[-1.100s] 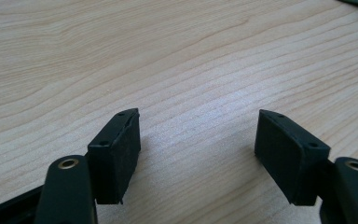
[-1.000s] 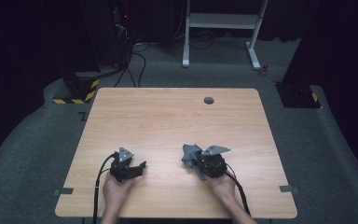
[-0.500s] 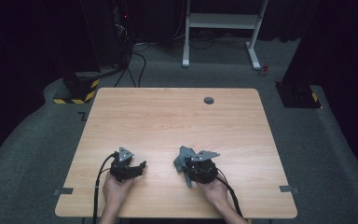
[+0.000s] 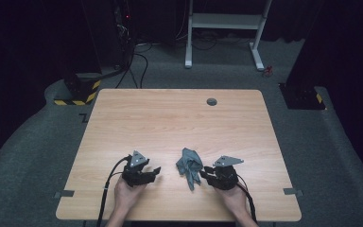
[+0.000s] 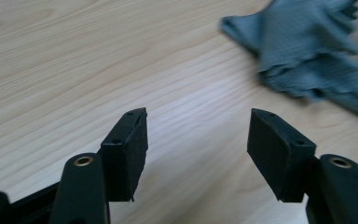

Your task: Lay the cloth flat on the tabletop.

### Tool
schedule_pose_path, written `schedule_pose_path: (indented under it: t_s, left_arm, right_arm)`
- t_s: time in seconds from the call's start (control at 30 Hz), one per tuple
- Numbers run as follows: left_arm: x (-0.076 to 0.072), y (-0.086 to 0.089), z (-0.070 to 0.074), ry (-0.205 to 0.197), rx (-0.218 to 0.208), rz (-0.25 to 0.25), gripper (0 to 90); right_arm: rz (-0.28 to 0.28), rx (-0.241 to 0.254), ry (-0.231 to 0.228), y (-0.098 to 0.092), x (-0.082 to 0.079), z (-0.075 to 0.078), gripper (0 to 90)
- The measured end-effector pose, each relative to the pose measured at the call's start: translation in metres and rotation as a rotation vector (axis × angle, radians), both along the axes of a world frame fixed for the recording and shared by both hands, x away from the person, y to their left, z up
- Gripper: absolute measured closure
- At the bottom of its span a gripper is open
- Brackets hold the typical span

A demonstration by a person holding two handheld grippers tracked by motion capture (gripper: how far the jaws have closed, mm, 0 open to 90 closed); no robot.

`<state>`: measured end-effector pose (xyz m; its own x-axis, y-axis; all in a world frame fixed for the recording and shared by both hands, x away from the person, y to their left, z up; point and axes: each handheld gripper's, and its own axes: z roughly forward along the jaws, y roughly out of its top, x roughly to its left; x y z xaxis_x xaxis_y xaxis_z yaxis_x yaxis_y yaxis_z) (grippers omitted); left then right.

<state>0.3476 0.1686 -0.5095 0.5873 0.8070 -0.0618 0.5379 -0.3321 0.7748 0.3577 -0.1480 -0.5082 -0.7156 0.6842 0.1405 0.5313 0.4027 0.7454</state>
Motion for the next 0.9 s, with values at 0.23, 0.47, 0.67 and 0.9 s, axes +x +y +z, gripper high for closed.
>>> schedule_pose_path:
  t_s: [0.23,0.47,0.67,0.9]
  left_arm:
    - [-0.016,-0.044,0.007,-0.001,-0.008,-0.119,39.2]
    - [-0.03,-0.08,0.01,-0.015,0.007,-0.202,39.0]
    - [-0.028,-0.096,0.007,0.004,0.013,-0.212,41.7]
    - [-0.022,-0.11,-0.001,-0.016,0.096,-0.175,52.1]
  right_arm:
    - [0.058,-0.016,-0.021,0.012,-0.008,-0.001,69.0]
    - [0.088,-0.063,-0.05,0.02,-0.018,-0.005,68.3]
    - [0.084,-0.078,-0.046,0.02,-0.019,-0.008,70.7]
    - [0.075,-0.099,-0.031,0.019,-0.016,-0.01,86.2]
